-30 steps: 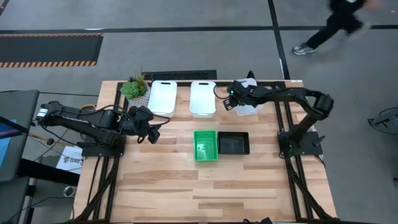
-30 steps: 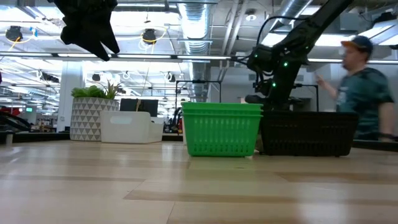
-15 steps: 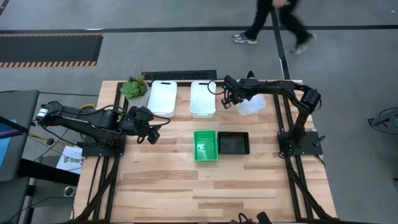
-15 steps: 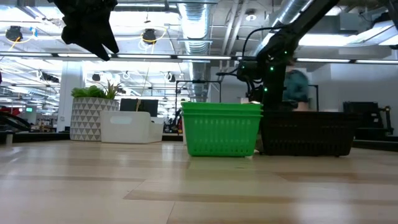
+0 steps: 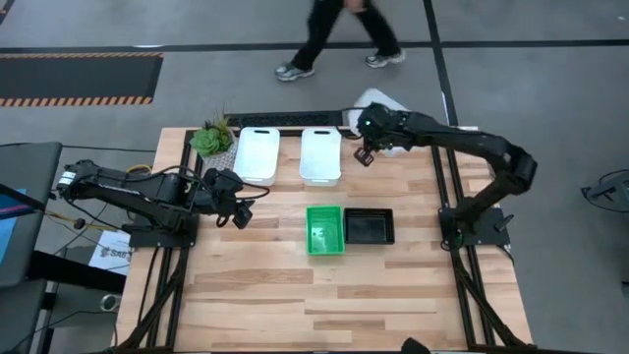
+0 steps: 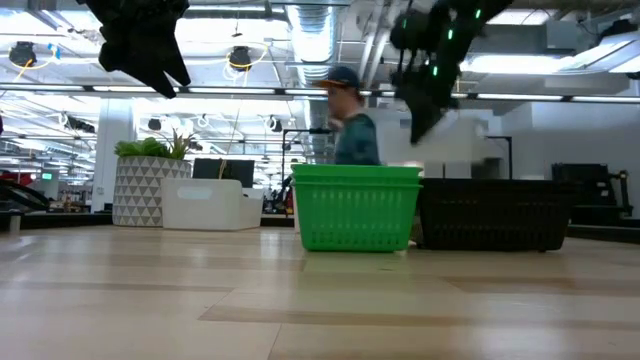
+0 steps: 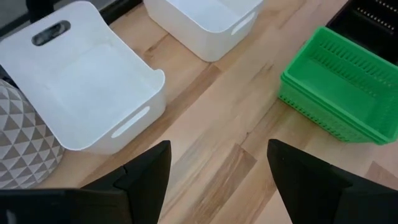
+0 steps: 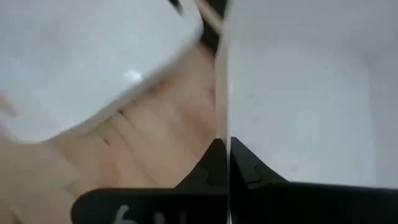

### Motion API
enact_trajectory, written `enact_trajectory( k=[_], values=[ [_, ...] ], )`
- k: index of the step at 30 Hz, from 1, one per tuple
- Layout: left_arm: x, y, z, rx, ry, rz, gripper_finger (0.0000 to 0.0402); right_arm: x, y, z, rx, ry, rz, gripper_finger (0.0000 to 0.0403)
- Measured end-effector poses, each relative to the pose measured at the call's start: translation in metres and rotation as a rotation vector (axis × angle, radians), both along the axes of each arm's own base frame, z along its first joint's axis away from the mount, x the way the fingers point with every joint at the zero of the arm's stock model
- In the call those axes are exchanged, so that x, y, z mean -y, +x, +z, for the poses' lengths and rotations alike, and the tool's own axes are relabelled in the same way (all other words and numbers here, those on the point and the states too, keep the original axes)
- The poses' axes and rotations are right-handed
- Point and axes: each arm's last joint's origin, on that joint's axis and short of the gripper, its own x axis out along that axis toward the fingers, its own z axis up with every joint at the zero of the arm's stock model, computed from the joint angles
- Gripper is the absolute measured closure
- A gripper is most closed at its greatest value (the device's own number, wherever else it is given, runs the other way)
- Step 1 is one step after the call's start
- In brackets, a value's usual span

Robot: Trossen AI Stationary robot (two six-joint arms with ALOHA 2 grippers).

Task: Stack baskets by color
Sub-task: Stack the right white bin on top of the middle white bin

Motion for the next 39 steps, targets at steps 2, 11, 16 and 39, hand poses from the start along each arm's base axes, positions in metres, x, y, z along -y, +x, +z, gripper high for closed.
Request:
enact_trajectory(
  k=[2, 11, 16, 39],
  values=[
    [0.000, 0.000, 0.000, 0.003, 0.007, 0.007, 0.0148, -0.006, 0.000, 0.019, -0.036, -0.085, 0.163, 0.0400],
    [0.000, 0.000, 0.000, 0.015, 0.003, 0.028, 0.0148, -0.019, 0.009, 0.028, -0.586, -0.490, 1.118, 0.0401],
    [-0.001, 0.000, 0.001, 0.022, 0.031, 0.047, 0.0148, -0.019, 0.019, 0.015, -0.722, -0.544, 1.321, 0.0401],
    [-0.004, -0.001, 0.002, 0.062, 0.097, 0.146, 0.0148, -0.007, 0.050, -0.026, -0.692, -0.596, 1.680, 0.0399]
  ],
)
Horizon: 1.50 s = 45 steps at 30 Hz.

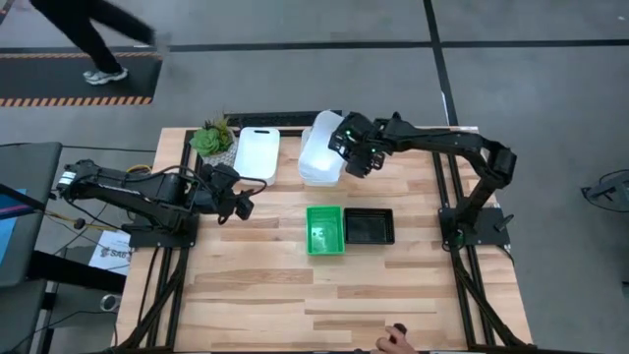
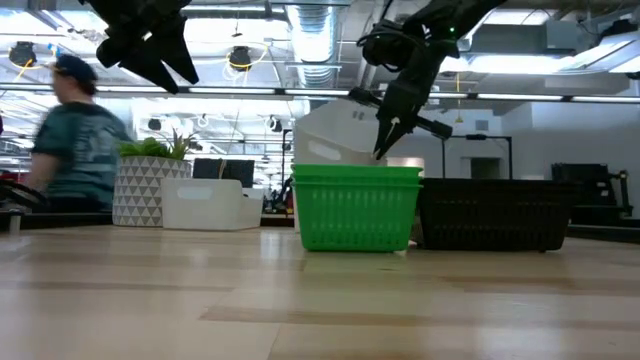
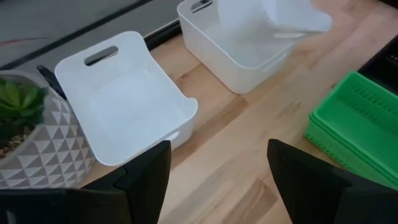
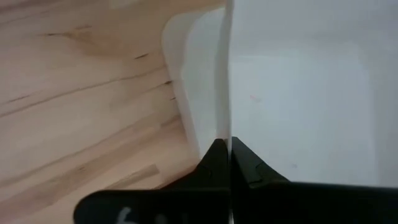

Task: Stack baskets by color
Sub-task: Stack the right white bin on top of the middle white bin

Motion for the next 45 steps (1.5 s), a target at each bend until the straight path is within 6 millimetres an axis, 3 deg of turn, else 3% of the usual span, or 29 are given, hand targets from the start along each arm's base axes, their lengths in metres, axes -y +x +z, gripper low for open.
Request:
enact_trajectory(
  k=[11, 24, 45],
  values=[
    [0.000, -0.001, 0.000, -0.011, 0.008, 0.004, 0.0148, -0.006, -0.003, -0.012, -0.077, 0.130, -0.008, 0.0399],
    [-0.001, -0.003, -0.002, -0.038, 0.012, 0.003, 0.0148, -0.022, 0.010, -0.014, -0.012, 0.214, 0.068, 0.0400],
    [-0.001, -0.003, -0.002, -0.037, 0.012, 0.003, 0.0148, -0.017, 0.006, -0.014, 0.038, 0.355, 0.053, 0.0378]
  ],
)
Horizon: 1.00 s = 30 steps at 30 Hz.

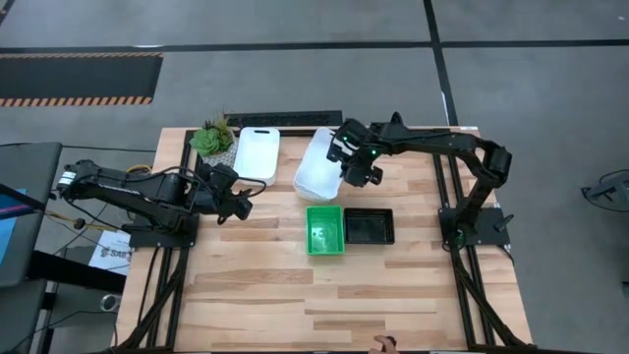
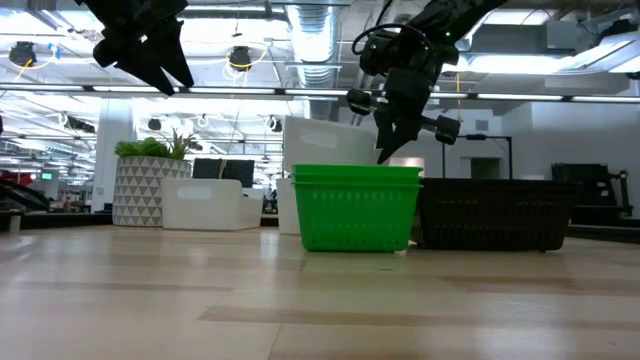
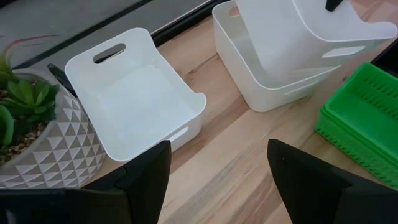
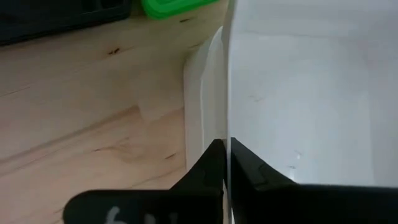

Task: Stack baskets by color
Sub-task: Stack the right white bin on top of the middle white bin

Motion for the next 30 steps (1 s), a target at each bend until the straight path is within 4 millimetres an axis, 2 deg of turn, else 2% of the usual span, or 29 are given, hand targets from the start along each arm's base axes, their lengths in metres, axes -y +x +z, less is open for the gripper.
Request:
enact_trajectory(
  k=[11, 30],
  values=[
    [0.0000, 0.0000, 0.0000, 0.000, 0.001, 0.001, 0.0148, 0.0012, -0.0010, 0.0002, 0.005, 0.050, -0.040, 0.0347],
    [-0.0001, -0.0001, -0.0001, -0.002, 0.003, -0.001, 0.0148, 0.0038, 0.0049, 0.0040, 0.080, 0.022, -0.034, 0.0345]
  ],
)
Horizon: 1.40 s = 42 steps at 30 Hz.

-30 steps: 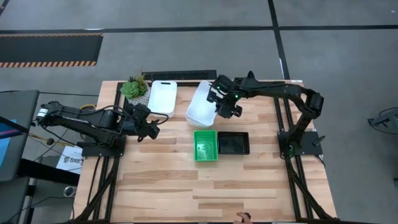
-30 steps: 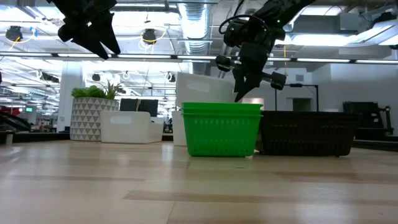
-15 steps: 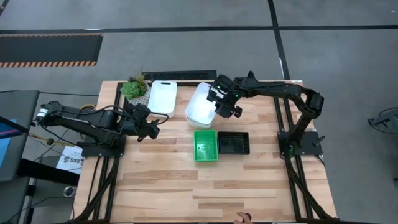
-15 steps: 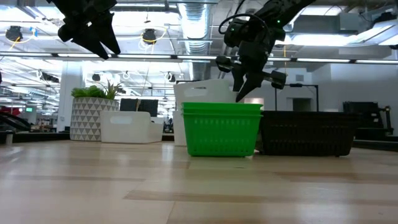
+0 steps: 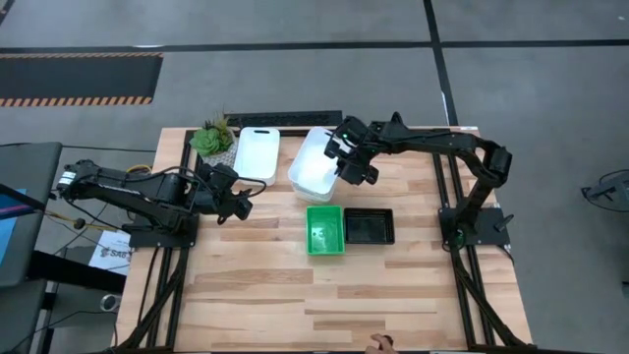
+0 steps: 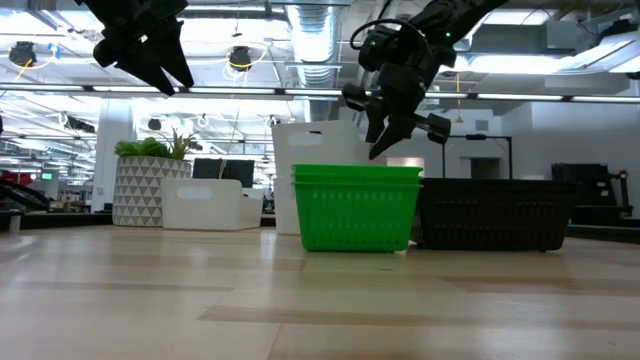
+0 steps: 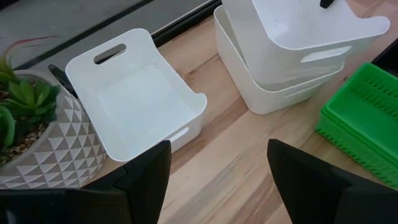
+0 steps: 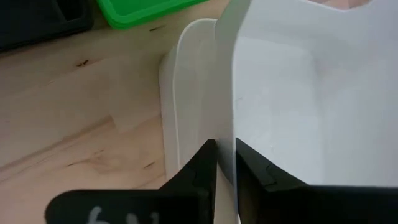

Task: Stack baskets by color
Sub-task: Stack the right white bin on top of the middle white bin

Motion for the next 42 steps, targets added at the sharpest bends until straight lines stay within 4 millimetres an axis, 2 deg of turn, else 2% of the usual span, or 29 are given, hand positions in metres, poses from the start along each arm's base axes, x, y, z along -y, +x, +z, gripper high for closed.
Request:
enact_trajectory(
  k=[15, 21, 28, 42],
  values=[
    [0.000, 0.000, 0.000, 0.000, 0.001, 0.001, 0.0148, 0.014, -0.008, -0.002, 0.032, 0.088, -0.018, 0.0345],
    [0.000, 0.000, 0.000, 0.001, 0.001, 0.001, 0.0148, 0.011, -0.012, -0.013, 0.003, 0.111, -0.013, 0.0345],
    [0.000, 0.000, 0.000, 0.002, 0.002, 0.003, 0.0148, 0.008, -0.006, -0.011, 0.048, 0.104, 0.014, 0.0345],
    [0.000, 0.000, 0.000, 0.004, 0.016, 0.011, 0.0148, 0.007, -0.007, -0.011, 0.069, 0.155, 0.043, 0.0345]
  ],
)
